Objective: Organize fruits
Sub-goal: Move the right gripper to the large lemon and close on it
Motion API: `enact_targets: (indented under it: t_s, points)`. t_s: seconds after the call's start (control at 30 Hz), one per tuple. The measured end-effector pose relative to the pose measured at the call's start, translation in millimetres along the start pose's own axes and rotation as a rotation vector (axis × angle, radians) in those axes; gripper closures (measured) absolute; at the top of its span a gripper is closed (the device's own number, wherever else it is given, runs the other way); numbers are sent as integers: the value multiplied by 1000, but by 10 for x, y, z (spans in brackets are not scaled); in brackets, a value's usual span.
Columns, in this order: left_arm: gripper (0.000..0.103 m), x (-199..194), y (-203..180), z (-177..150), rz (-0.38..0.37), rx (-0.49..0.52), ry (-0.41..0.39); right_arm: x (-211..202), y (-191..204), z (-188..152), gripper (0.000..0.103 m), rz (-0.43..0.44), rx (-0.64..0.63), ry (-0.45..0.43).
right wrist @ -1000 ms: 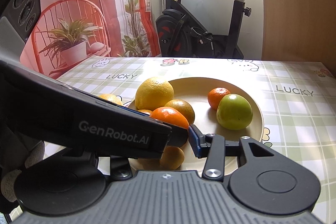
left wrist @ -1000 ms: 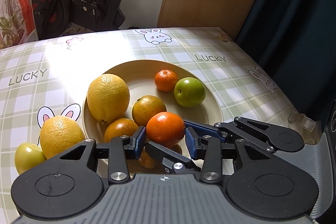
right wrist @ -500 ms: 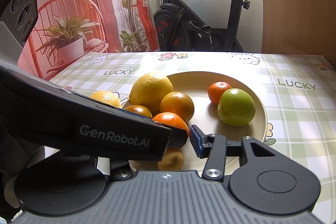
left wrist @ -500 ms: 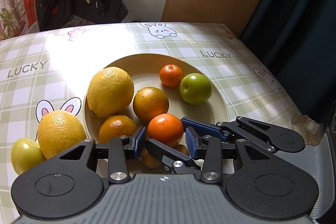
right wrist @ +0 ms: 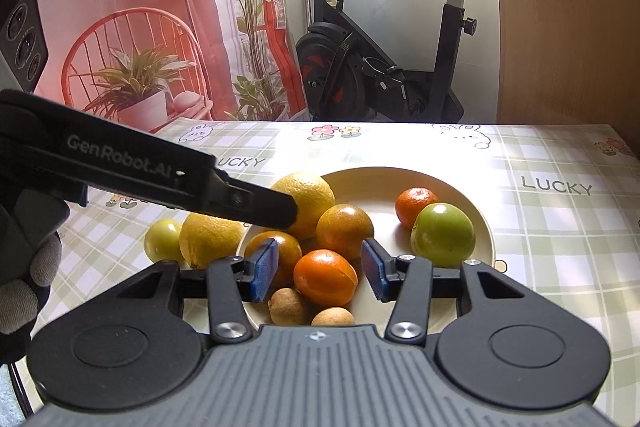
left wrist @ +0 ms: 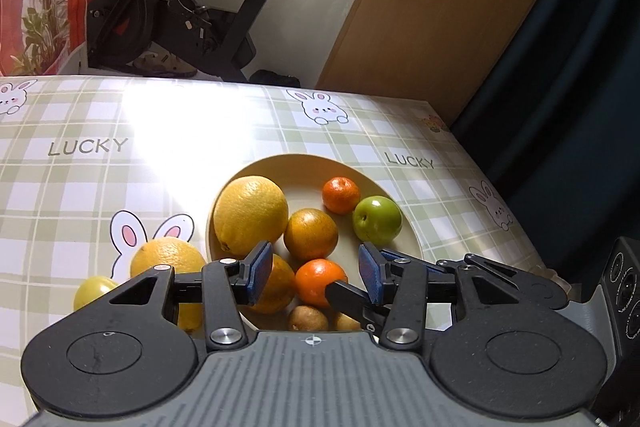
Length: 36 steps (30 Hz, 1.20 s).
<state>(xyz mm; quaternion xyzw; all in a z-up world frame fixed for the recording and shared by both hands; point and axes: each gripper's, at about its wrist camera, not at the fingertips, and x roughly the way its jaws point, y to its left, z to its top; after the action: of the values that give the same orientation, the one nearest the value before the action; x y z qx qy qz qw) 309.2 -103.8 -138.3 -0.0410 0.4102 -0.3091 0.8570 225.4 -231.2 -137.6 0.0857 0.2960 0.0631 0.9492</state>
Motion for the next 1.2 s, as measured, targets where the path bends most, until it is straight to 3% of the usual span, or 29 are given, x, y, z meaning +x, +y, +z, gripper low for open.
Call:
enact_targets:
  t_s: [0.27, 0.53, 0.93, 1.2]
  points:
    - [53, -475, 418, 269, 67, -31, -120, -31, 109, 124, 52, 31, -13, -11]
    - [53, -718, 768, 402, 174, -26, -163, 142, 339, 220, 49, 77, -57, 15]
    - [53, -560, 962, 240, 154, -64, -123, 701, 839, 227, 49, 123, -223, 111]
    - [53, -460, 1056, 122, 132, -93, -91, 883, 922, 167, 48, 106, -265, 139]
